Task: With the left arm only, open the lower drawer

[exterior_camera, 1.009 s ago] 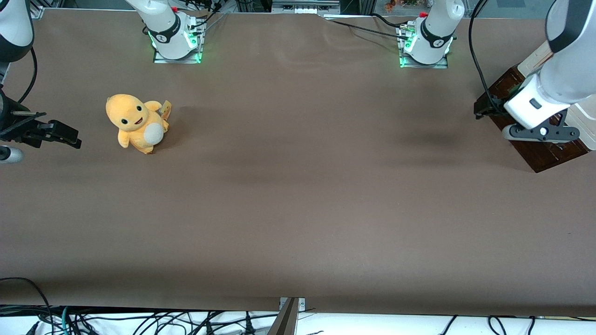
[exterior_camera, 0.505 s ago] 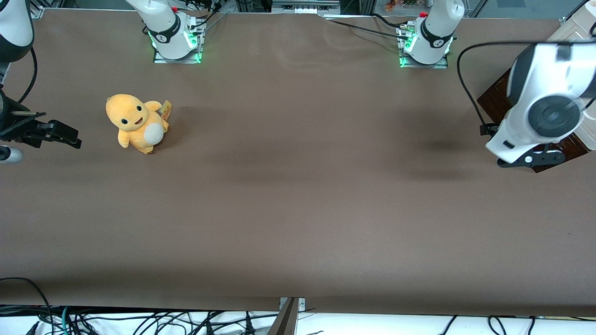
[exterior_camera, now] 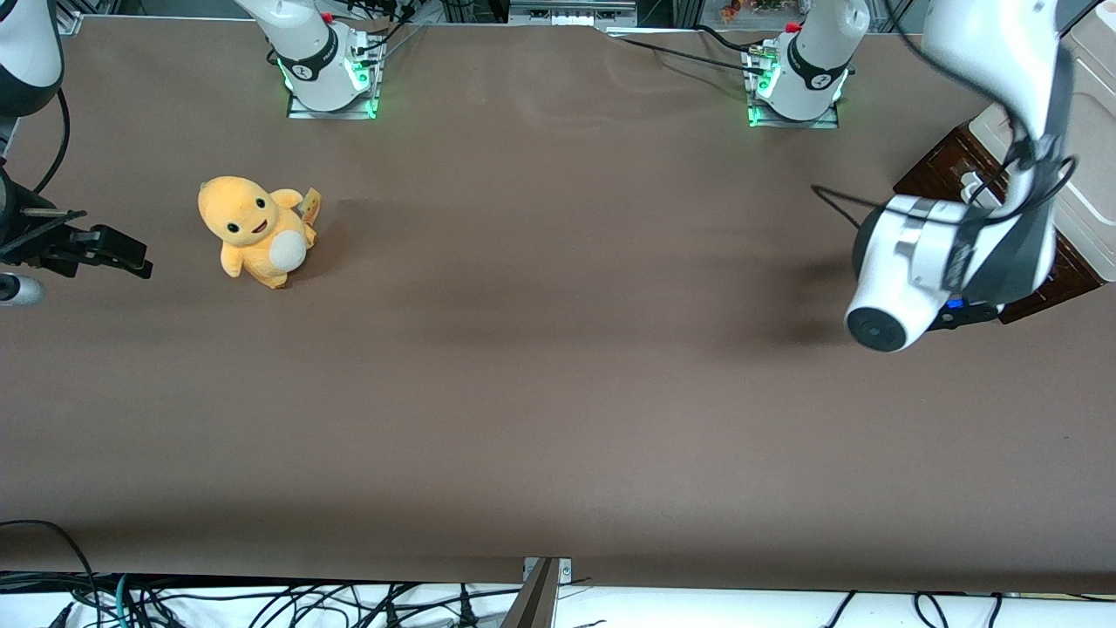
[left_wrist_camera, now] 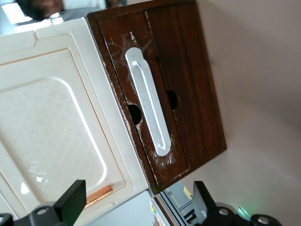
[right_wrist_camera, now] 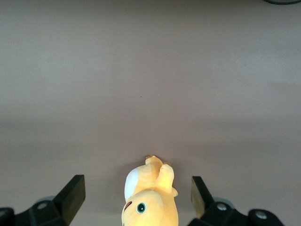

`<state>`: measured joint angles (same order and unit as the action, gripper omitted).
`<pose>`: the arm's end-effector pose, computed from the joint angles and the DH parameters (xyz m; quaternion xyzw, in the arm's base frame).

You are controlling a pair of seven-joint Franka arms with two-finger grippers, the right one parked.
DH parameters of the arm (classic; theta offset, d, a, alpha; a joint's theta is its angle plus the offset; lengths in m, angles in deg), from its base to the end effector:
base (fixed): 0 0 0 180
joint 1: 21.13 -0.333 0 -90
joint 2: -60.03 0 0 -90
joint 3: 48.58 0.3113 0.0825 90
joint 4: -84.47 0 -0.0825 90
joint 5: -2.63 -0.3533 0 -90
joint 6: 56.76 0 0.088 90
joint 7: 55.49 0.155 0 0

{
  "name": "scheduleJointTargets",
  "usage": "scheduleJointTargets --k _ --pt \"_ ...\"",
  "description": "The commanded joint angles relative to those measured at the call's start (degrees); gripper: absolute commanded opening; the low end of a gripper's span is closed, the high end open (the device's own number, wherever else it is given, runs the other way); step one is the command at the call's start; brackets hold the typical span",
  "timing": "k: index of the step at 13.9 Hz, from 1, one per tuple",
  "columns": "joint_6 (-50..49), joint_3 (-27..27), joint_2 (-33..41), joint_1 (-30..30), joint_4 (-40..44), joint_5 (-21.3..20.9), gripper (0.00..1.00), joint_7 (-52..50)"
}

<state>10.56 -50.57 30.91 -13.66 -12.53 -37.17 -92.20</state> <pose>0.5064 0.0321 0.2990 -0.8089 -0.1530 0.2954 0.4848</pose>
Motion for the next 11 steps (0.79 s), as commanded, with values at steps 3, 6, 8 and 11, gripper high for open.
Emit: scheduleJointTargets --k 3,6,8,11 --pt "2.18 -0.03 -0.4 -1.22 -7.57 -7.92 1.0 -4.07" --pt "6.67 -0.11 -0.32 -1.84 -15.73 -13.01 1.0 -12.39" --pt "9.92 -0.03 -0.05 -2.45 -20.84 -17.22 1.0 -16.37" --pt "13.18 -0.03 -0.14 -4.47 -24.98 -20.21 1.0 -20.06"
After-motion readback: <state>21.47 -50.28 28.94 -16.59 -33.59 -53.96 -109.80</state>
